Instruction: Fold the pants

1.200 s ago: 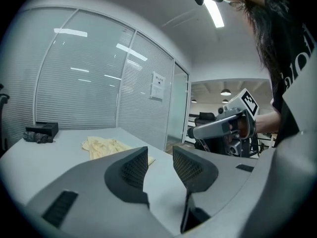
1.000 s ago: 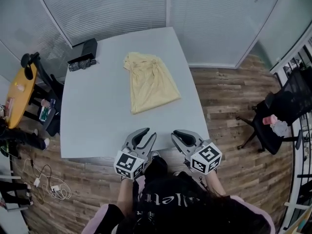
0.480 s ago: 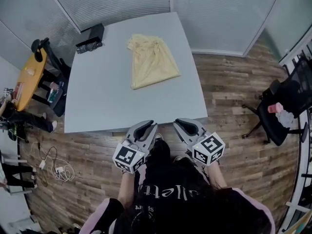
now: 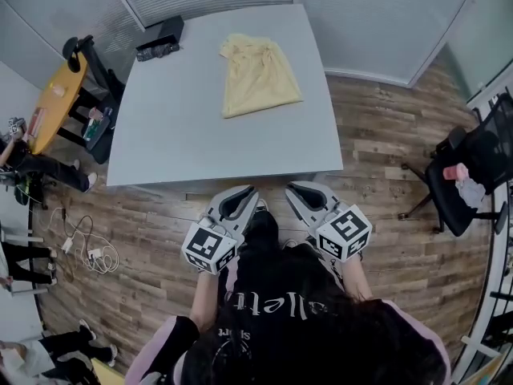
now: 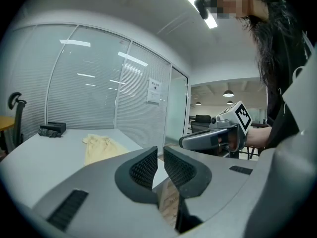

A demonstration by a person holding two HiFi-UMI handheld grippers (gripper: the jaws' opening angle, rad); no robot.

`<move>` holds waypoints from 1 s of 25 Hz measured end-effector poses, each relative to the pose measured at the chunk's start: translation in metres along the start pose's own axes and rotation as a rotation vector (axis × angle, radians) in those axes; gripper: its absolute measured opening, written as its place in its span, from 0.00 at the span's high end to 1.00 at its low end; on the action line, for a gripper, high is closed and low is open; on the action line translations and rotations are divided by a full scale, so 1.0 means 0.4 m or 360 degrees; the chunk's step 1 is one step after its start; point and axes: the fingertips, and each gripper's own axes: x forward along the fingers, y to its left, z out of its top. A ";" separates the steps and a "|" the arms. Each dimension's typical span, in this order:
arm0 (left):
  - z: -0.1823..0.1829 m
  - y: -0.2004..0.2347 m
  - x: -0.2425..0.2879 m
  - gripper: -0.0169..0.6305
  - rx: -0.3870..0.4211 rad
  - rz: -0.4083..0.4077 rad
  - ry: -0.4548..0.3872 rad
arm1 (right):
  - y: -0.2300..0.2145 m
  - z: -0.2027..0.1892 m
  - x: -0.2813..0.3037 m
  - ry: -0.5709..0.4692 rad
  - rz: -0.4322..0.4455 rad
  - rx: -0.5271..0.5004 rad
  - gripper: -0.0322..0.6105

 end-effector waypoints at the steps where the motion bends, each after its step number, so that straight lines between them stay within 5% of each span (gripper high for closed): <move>1: -0.002 -0.003 -0.005 0.88 -0.0001 0.0001 0.0001 | 0.005 0.001 -0.003 -0.0001 0.0000 -0.0010 0.90; 25: 0.011 -0.056 -0.018 0.88 0.0051 -0.0059 -0.0012 | 0.029 0.009 -0.039 -0.0005 -0.0015 -0.0086 0.90</move>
